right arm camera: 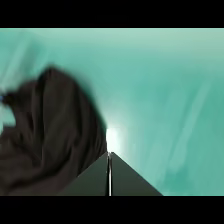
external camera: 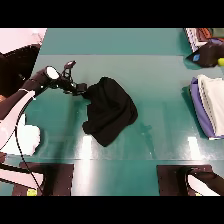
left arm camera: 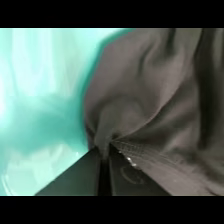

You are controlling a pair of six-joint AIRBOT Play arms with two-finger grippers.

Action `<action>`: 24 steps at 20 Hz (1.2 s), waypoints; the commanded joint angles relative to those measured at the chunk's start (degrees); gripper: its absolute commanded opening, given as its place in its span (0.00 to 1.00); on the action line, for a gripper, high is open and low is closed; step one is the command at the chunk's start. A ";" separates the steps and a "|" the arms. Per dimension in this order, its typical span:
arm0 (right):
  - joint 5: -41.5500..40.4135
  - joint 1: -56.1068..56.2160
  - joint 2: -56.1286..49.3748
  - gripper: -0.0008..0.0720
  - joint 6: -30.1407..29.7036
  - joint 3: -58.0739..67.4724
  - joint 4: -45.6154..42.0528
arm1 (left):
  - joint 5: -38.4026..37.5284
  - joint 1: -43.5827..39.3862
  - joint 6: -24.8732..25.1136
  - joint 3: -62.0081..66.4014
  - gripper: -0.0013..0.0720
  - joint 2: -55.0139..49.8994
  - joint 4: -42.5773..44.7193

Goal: Fold the shirts.

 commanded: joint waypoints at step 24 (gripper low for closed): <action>-30.69 15.54 -30.03 0.03 -5.86 -22.53 25.99 | -3.37 1.68 -0.28 10.78 0.06 6.34 17.07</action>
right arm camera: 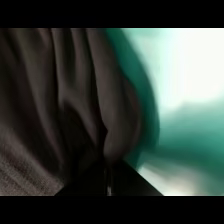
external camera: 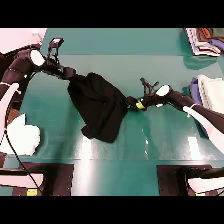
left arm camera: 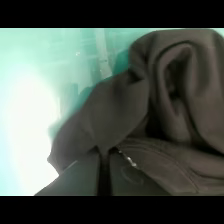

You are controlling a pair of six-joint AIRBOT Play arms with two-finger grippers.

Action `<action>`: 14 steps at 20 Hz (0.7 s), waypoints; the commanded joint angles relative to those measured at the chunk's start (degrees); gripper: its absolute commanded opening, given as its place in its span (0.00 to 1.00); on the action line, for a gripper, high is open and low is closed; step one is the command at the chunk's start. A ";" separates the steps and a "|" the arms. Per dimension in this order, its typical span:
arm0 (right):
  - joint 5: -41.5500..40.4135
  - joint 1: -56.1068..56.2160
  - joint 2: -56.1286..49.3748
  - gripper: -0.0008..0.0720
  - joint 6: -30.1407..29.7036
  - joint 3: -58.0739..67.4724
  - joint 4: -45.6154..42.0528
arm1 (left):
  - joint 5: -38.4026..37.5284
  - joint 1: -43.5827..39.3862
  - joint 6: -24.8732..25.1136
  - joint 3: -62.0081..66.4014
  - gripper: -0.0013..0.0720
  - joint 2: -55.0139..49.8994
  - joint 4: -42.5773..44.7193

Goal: Fold the shirts.

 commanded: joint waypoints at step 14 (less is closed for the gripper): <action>22.97 -18.84 37.48 0.03 -0.94 36.09 -25.86 | 1.14 0.02 -0.46 11.67 0.06 45.29 0.46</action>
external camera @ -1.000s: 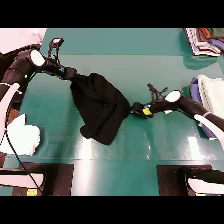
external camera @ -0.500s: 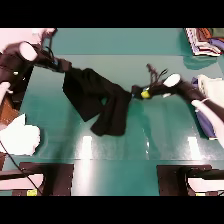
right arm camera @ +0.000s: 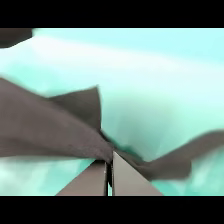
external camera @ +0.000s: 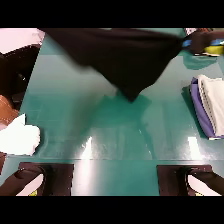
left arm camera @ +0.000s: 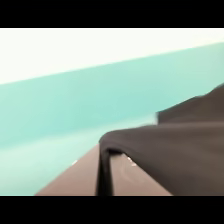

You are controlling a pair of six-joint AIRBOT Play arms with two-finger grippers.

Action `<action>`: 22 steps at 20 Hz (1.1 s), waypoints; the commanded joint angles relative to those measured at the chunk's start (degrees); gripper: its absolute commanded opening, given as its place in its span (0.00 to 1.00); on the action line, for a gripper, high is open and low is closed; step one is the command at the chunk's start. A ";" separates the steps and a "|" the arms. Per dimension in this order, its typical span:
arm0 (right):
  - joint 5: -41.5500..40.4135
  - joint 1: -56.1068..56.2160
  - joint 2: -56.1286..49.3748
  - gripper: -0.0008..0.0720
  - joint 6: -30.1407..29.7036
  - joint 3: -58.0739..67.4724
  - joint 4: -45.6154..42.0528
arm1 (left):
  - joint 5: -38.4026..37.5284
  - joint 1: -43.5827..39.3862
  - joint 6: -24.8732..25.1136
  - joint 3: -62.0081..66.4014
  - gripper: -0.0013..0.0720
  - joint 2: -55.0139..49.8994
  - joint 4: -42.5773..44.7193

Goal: Fold the shirts.

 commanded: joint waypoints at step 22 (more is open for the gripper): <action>6.69 -1.62 -30.93 0.03 1.05 8.13 -6.29 | -18.62 0.04 0.37 0.33 0.06 -35.15 1.62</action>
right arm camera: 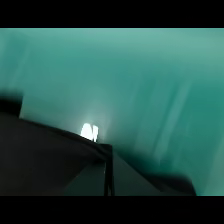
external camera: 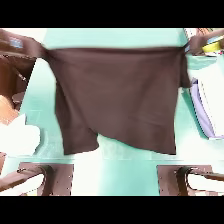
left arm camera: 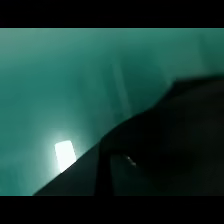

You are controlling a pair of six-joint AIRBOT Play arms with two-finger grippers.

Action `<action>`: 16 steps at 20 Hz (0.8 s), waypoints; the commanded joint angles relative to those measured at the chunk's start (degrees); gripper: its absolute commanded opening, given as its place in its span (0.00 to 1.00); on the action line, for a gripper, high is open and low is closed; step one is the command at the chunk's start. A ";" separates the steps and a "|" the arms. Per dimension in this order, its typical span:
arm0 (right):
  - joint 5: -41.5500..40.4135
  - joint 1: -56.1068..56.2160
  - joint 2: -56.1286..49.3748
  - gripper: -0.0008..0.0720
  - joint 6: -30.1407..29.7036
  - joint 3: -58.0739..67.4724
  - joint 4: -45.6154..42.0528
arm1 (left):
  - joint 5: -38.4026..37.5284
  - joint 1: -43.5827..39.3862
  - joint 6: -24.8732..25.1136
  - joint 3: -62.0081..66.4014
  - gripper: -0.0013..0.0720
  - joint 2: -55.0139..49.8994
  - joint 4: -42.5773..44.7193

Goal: Fold the shirts.

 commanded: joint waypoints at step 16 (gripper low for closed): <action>4.48 -3.98 -24.15 0.46 -3.63 12.35 13.44 | 5.60 3.30 -0.26 5.27 0.70 -26.32 0.79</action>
